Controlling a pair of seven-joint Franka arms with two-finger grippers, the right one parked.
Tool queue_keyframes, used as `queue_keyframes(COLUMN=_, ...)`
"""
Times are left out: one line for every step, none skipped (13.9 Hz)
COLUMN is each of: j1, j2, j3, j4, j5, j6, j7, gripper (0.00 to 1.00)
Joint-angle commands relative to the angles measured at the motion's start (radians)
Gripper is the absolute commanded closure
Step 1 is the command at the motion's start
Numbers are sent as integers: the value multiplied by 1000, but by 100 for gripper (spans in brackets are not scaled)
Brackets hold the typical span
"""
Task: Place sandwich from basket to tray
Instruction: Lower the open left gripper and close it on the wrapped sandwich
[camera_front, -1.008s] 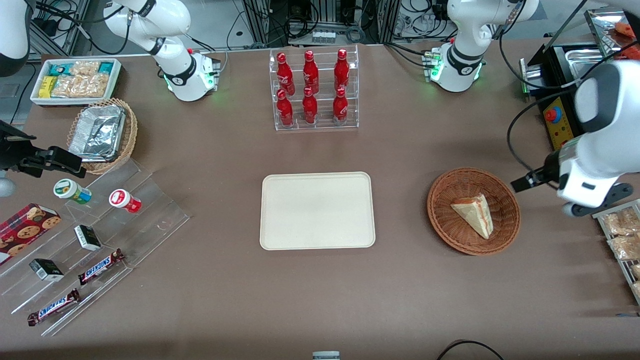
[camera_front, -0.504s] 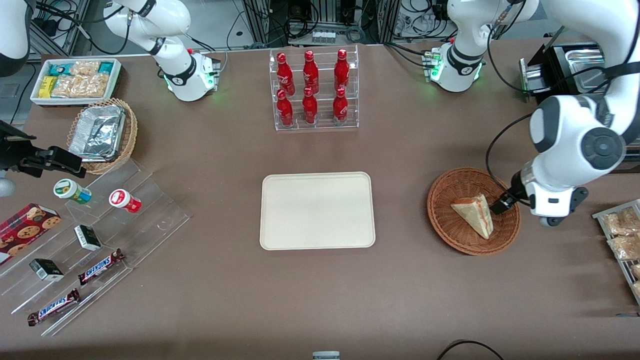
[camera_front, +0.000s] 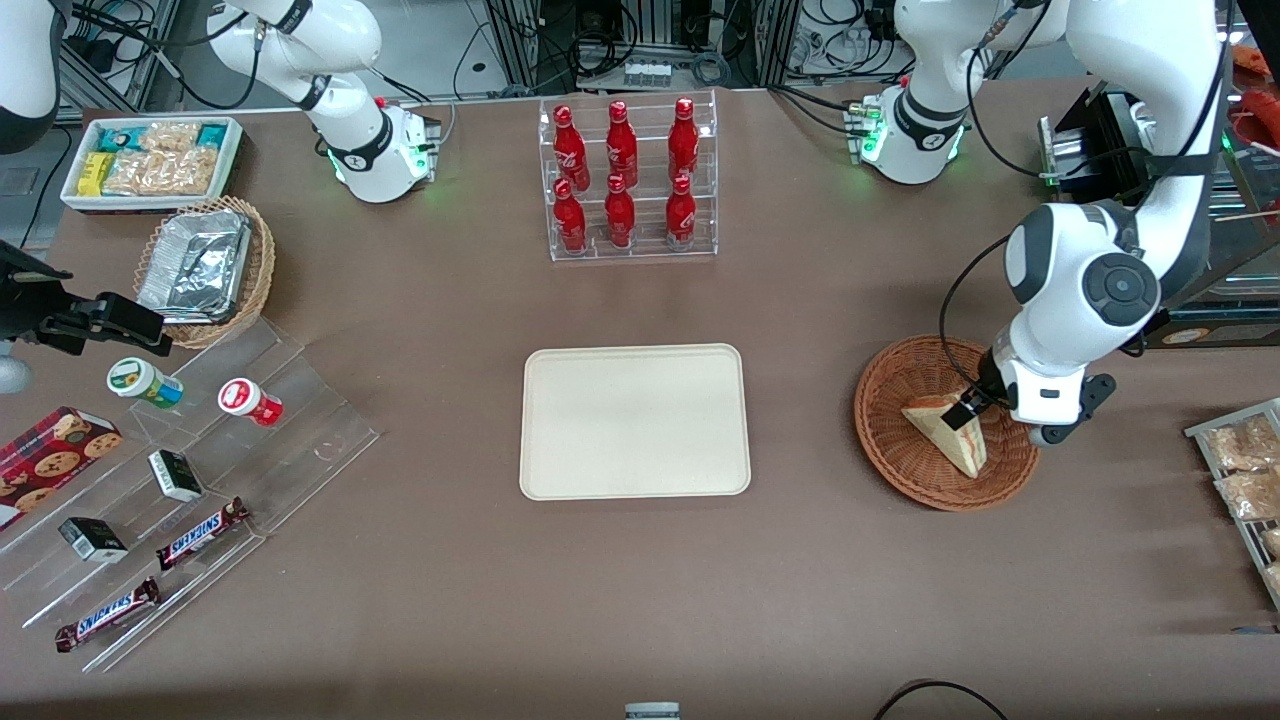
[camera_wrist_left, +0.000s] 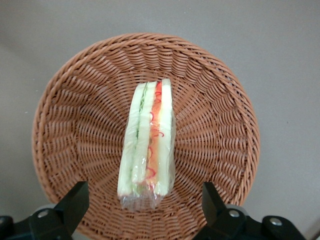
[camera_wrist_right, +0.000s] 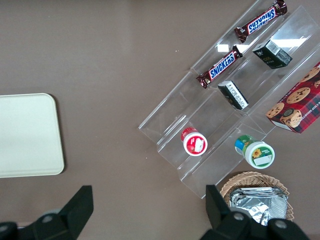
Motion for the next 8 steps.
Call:
queue_keyframes(j1=-4, j2=3, j3=2, j4=-42, j5=14, j6=62, j7=-22, gripper=0)
queue_keyframes(j1=-4, j2=11, j3=4, j4=-41, j5=14, j6=64, j7=-22, gripper=0)
queue_keyframes(j1=-4, j2=18, j3=4, j4=-41, j5=14, j6=74, j7=-22, gripper=0)
queue_keyframes(j1=-4, j2=28, j3=4, j4=-44, j5=14, j6=96, j7=-23, gripper=0)
queue_keyframes(j1=-4, j2=41, j3=4, j4=-44, j5=14, j6=104, j7=-23, gripper=0)
queue_keyframes(j1=-4, j2=51, j3=4, j4=-44, j5=14, j6=107, j7=-23, gripper=0)
queue_keyframes(j1=-4, j2=61, j3=4, j4=-44, j5=14, j6=114, j7=-23, gripper=1)
queue_keyframes(j1=-4, j2=71, j3=4, j4=-44, j5=14, j6=121, j7=-23, gripper=3)
